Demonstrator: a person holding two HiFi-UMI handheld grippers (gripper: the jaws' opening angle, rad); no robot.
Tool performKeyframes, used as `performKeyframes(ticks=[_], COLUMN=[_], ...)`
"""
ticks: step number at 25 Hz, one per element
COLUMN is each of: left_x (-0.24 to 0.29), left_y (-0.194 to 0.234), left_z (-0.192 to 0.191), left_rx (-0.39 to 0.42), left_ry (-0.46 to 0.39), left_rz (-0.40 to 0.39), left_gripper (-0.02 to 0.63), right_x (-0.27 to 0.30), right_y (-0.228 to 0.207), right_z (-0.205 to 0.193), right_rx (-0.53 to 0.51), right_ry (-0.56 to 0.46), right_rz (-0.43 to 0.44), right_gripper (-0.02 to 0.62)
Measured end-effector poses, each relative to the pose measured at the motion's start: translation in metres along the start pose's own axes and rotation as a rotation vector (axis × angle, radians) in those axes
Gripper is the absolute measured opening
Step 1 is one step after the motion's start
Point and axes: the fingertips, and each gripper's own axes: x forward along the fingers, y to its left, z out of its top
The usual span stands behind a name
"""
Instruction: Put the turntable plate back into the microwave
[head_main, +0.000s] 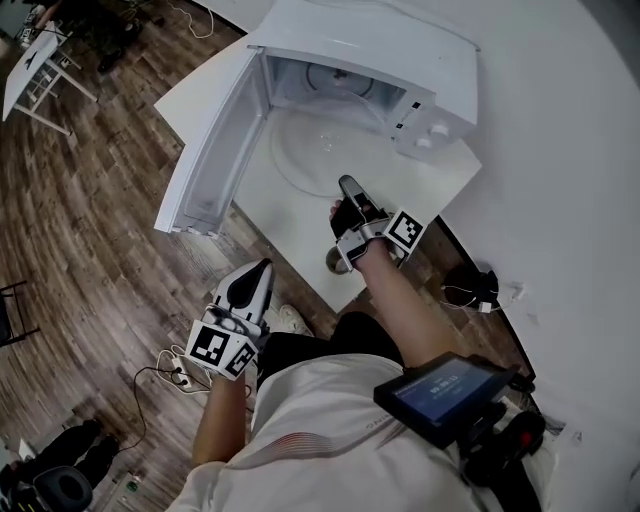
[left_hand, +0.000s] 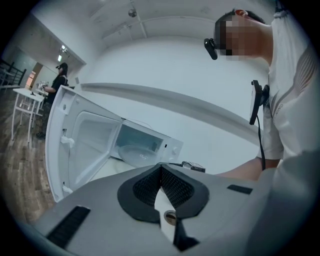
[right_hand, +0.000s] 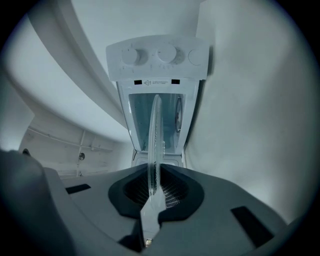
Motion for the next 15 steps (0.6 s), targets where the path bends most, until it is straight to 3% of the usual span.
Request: performKeyframes(ticks=[9,15], left_x=[0.035,0.039], left_y=[0.015,0.027], left_z=[0.006,0.004], left_rx=[-0.023,-0.051], left_ry=[-0.022,-0.012], left_rz=[0.082,0.121], left_gripper=[0.011,0.011], right_x=[0.069,0.102], right_y=[-0.018,-0.026], right_z=[0.037,0.064], right_rx=[0.020,0.047], right_ry=[0.016,-0.044], right_rz=[-0.025,-0.043], right_gripper=[0.029,0.028])
